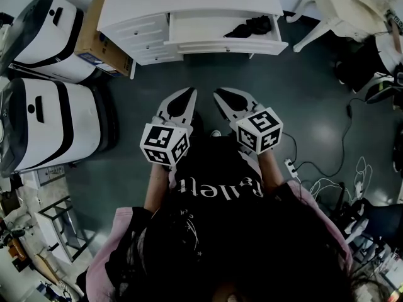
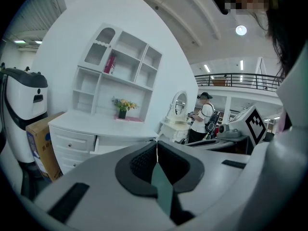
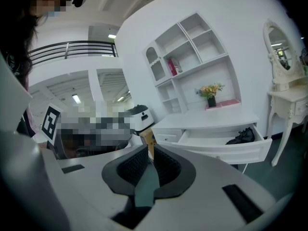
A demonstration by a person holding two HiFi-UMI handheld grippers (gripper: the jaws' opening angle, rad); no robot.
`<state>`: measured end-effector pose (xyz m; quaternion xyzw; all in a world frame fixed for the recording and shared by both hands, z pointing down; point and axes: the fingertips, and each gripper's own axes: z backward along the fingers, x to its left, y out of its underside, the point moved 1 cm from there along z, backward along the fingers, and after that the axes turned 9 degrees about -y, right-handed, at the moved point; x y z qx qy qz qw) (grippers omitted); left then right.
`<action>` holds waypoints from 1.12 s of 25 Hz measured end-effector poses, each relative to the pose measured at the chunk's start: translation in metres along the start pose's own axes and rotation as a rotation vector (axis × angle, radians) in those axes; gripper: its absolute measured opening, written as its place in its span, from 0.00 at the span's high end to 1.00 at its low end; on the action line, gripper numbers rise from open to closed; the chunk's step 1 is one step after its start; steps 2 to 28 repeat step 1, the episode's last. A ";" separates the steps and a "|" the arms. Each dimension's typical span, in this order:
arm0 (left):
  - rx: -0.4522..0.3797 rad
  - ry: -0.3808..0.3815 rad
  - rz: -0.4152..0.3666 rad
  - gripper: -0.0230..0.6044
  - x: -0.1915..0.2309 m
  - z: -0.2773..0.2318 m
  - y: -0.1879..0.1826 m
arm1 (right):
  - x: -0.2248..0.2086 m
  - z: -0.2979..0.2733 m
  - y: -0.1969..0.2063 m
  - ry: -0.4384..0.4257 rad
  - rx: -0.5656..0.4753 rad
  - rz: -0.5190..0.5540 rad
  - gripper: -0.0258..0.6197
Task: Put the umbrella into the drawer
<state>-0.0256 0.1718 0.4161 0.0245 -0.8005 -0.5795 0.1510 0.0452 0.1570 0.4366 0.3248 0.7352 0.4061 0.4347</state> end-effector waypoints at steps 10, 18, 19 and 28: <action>0.000 0.002 -0.001 0.94 -0.002 0.001 0.001 | 0.000 0.001 0.001 0.002 0.001 0.000 0.86; 0.000 0.002 -0.001 0.94 -0.002 0.001 0.001 | 0.000 0.001 0.001 0.002 0.001 0.000 0.86; 0.000 0.002 -0.001 0.94 -0.002 0.001 0.001 | 0.000 0.001 0.001 0.002 0.001 0.000 0.86; 0.000 0.002 -0.001 0.94 -0.002 0.001 0.001 | 0.000 0.001 0.001 0.002 0.001 0.000 0.86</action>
